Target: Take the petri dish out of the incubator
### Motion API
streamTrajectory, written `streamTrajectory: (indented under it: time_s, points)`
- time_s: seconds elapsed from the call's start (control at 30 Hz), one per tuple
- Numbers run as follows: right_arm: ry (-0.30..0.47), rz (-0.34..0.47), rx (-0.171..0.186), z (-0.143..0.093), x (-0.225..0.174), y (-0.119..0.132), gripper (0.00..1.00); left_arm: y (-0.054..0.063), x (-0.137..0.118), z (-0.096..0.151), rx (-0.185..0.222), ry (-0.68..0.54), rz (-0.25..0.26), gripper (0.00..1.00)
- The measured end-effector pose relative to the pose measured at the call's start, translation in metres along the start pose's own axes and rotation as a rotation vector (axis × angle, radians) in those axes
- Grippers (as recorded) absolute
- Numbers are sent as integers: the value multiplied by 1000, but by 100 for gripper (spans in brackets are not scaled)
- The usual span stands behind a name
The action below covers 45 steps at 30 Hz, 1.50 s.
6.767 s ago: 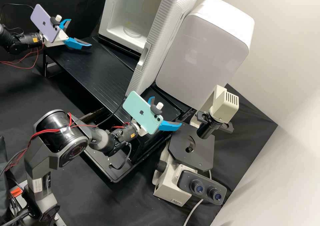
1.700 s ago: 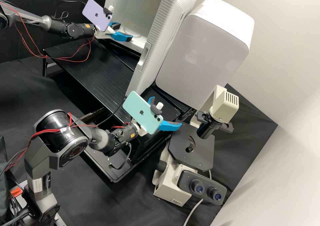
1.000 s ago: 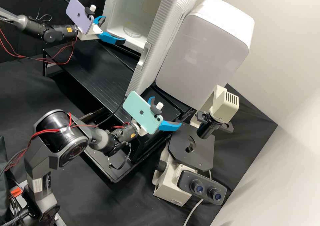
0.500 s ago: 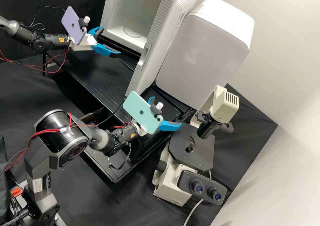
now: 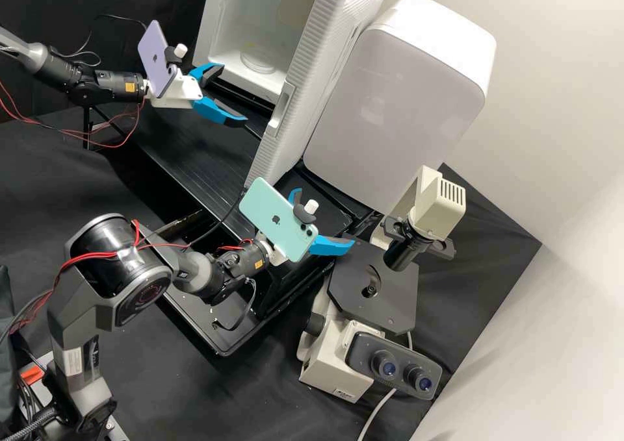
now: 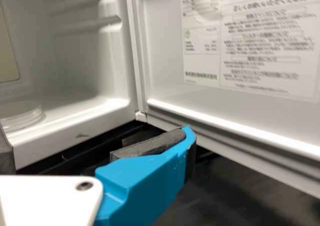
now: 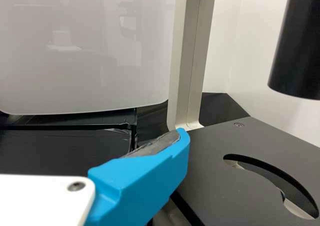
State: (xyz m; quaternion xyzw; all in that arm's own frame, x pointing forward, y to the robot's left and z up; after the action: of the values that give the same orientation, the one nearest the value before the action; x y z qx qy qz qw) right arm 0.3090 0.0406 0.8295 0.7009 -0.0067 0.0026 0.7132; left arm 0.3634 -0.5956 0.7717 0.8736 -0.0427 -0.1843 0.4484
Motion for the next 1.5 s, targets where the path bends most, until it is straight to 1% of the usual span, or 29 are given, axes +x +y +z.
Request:
streamTrajectory:
  time_s: [0.1, 0.2, 0.37, 0.43, 0.53, 0.57, 0.6, 0.63, 0.67, 0.7, 0.73, 0.77, 0.87, 0.93, 1.0, 1.17, 1.37, 1.4, 1.5]
  points:
    - [0, 0, 0, 0, 0, 0, 100, 2, 10, 0, -9, 4, 9, 100]
    - [0, 0, 0, 0, 0, 0, 100, 7, 18, -5, -1, 23, 23, 100]
    - [0, 0, 0, 0, 0, 0, 100, 17, 30, -26, -36, 121, 66, 100]
    - [0, 0, 0, 0, 0, 0, 100, 18, 34, -36, -41, 164, 76, 100]
    - [0, 0, 0, 0, 0, 0, 100, 23, 41, -49, -66, 227, 79, 100]
    - [0, 0, 0, 0, 0, 0, 100, 24, 42, -49, -61, 225, 72, 100]
    - [0, 0, 0, 0, 0, 0, 100, 26, 44, -49, -36, 227, 66, 100]
    - [0, 0, 0, 0, 0, 0, 100, 29, 48, -50, -22, 231, 66, 100]
    - [0, 0, 0, 0, 0, 0, 100, 28, 51, -50, -21, 234, 47, 100]
    - [0, 0, 0, 0, 0, 0, 100, 31, 53, -50, -10, 235, 49, 100]
    - [0, 0, 0, 0, 0, 0, 100, 32, 57, -53, -1, 247, 53, 100]
    - [0, 0, 0, 0, 0, 0, 100, 34, 60, -56, -8, 260, 63, 100]
    - [0, 0, 0, 0, 0, 0, 100, 37, 70, -62, -37, 278, 64, 100]
    - [0, 0, 0, 0, 0, 0, 100, 37, 75, -63, -56, 280, 53, 100]
    - [0, 0, 0, 0, 0, 0, 100, 37, 78, -63, -47, 279, 52, 100]
    - [0, 0, 0, 0, 0, 0, 100, 37, 78, -63, -47, 279, 52, 100]
    - [0, 0, 0, 0, 0, 0, 100, 36, 80, -62, -70, 285, 53, 100]
    - [0, 0, 0, 0, 0, 0, 100, 38, 80, -61, -71, 287, 57, 100]
    - [0, 0, 0, 0, 0, 0, 100, 36, 85, -62, -78, 301, 56, 100]
